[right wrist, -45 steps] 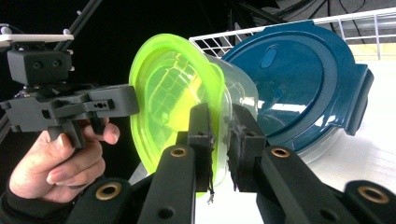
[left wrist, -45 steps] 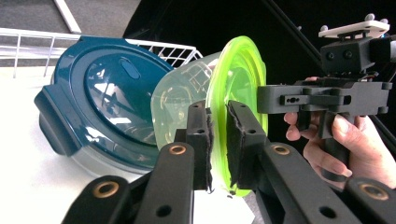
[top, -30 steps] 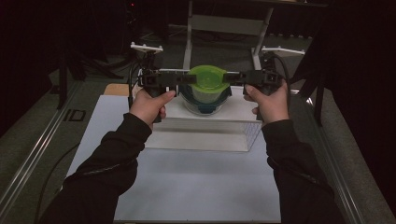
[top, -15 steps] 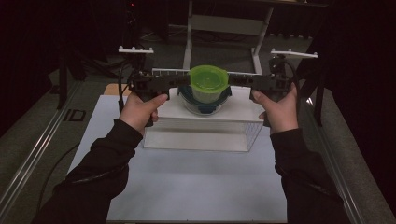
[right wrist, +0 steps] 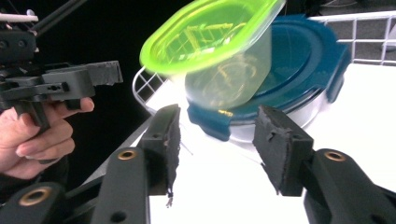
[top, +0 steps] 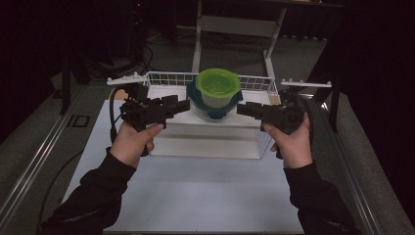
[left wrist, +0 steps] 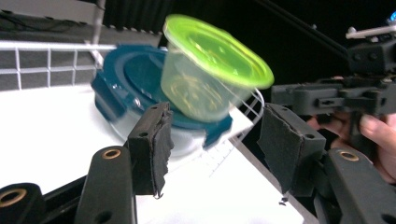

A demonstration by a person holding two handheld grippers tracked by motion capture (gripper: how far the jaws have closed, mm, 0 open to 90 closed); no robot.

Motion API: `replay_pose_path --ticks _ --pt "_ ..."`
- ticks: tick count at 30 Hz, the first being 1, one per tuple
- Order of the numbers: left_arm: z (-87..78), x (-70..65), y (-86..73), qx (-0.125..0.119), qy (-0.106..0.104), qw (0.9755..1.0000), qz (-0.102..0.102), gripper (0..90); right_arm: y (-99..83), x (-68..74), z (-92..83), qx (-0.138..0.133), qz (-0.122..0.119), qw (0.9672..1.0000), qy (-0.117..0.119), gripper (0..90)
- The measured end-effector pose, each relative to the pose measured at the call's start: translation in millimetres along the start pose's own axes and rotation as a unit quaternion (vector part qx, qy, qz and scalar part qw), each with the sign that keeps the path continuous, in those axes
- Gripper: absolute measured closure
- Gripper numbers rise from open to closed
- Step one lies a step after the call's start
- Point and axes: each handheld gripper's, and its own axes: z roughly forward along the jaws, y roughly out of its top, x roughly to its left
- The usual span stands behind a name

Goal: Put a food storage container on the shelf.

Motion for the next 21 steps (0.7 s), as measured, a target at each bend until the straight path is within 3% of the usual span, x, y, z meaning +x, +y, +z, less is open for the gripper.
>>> replay_pose_path --ticks 3,6,8,13,16,17,18,19,21 --pt "-7.4 -0.4 -10.9 -0.003 0.006 0.9999 0.015 44.3 -9.1 6.0 5.2 0.008 -0.015 0.9999 0.0 58.8" --pt "-12.9 -3.7 -23.6 -0.013 0.008 0.9988 0.046 42.7 -16.6 10.8 11.0 0.008 -0.023 0.9997 -0.002 66.1" --pt "-14.5 -5.3 -33.5 -0.016 0.008 0.9984 0.054 41.6 -20.9 13.8 16.2 0.013 -0.02 0.9997 0.006 70.0" --pt "-11.1 -8.3 -64.0 -0.001 0.022 0.9968 0.077 36.1 -28.5 25.4 31.0 0.02 -0.037 0.9991 -0.002 89.4" --pt "-10.2 -7.9 -84.8 -0.018 0.021 0.9965 0.079 31.1 -28.6 31.7 35.6 0.012 -0.043 0.999 -0.009 89.8" --pt "-9.6 -6.9 -90.2 -0.017 0.016 0.996 0.086 31.0 -28.2 33.5 36.8 0.009 -0.044 0.9989 -0.011 89.9" --pt "-6.9 -4.2 -99.1 -0.005 -0.01 0.9958 0.091 28.2 -27.8 34.4 37.8 0.008 -0.044 0.9989 -0.01 89.9" --pt "-3.9 -2.4 -106.3 0.003 -0.019 0.996 0.088 22.3 -26.8 35.8 40.0 0.006 -0.046 0.9988 -0.011 89.9" --pt "2.3 -0.7 -121.1 0.023 -0.027 0.9938 0.105 22.2 -24.8 37.4 42.6 -0.001 -0.049 0.9986 -0.019 89.9"
